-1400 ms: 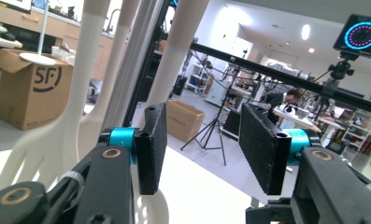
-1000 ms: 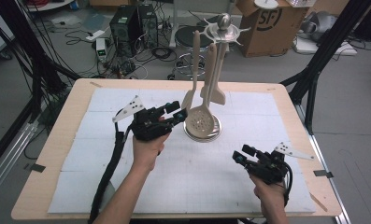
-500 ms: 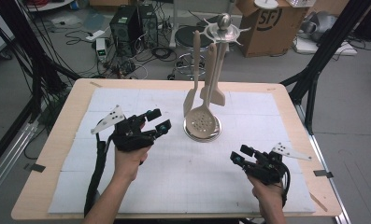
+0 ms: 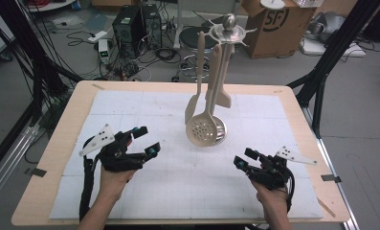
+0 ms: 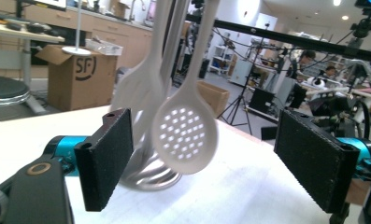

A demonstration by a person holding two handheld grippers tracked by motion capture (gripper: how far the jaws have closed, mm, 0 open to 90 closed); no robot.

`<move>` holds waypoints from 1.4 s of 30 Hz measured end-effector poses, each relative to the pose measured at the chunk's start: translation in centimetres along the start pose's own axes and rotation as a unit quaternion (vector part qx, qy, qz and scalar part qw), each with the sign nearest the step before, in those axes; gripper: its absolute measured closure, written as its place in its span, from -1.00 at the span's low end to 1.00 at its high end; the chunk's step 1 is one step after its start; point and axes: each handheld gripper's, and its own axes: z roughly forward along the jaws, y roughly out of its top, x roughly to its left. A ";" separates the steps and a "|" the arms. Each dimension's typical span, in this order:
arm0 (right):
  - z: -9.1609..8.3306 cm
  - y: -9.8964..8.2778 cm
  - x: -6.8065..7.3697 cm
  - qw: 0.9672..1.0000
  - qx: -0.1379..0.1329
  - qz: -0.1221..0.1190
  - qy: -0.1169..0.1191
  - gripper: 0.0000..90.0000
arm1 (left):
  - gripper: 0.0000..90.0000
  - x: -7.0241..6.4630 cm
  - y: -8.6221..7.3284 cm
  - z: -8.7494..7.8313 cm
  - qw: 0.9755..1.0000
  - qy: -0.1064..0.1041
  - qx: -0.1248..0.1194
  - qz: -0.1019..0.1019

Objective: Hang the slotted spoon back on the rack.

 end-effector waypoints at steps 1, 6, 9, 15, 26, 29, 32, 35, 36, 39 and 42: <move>0.0 0.0 0.0 1.000 -0.001 -0.001 0.000 -0.40 | -0.55 0.1 -0.3 -0.4 1.000 0.005 -0.001 0.000; 0.3 -0.1 0.2 1.000 0.005 -0.002 0.003 -0.40 | -0.58 1.0 -1.6 -1.9 1.000 0.023 0.005 -0.019; 0.3 -0.1 0.3 1.000 0.005 -0.008 0.002 -0.40 | -0.59 1.3 -2.2 -2.5 0.999 0.029 0.017 -0.020; 0.6 -0.1 0.7 1.000 0.011 -0.023 -0.002 -0.41 | -0.59 1.6 -2.9 -3.3 0.999 0.041 0.029 -0.022; 0.4 -0.1 0.7 1.000 0.011 -0.020 0.001 -0.44 | -0.59 2.4 -4.6 -3.9 0.997 0.050 0.051 -0.044; 0.2 0.0 0.6 1.000 0.009 -0.019 0.000 -0.44 | -0.59 2.5 -4.8 -4.1 0.996 0.054 0.053 -0.047; 0.1 0.0 0.7 1.000 0.008 -0.019 0.001 -0.44 | -0.59 2.6 -4.9 -4.2 0.996 0.057 0.055 -0.047; 0.1 0.0 0.6 1.000 0.007 -0.018 0.000 -0.44 | -0.59 2.7 -5.0 -4.3 0.996 0.059 0.055 -0.048; 0.1 -0.1 0.6 1.000 0.008 -0.019 0.000 -0.44 | -0.59 2.7 -5.0 -4.3 0.996 0.059 0.055 -0.049; 0.2 -0.1 0.5 1.000 0.009 -0.019 -0.002 -0.44 | -0.59 2.8 -5.2 -4.3 0.995 0.066 0.063 -0.037; 0.2 -0.2 0.5 1.000 0.008 -0.020 -0.003 -0.45 | -0.59 3.1 -5.3 -4.4 0.995 0.068 0.063 -0.044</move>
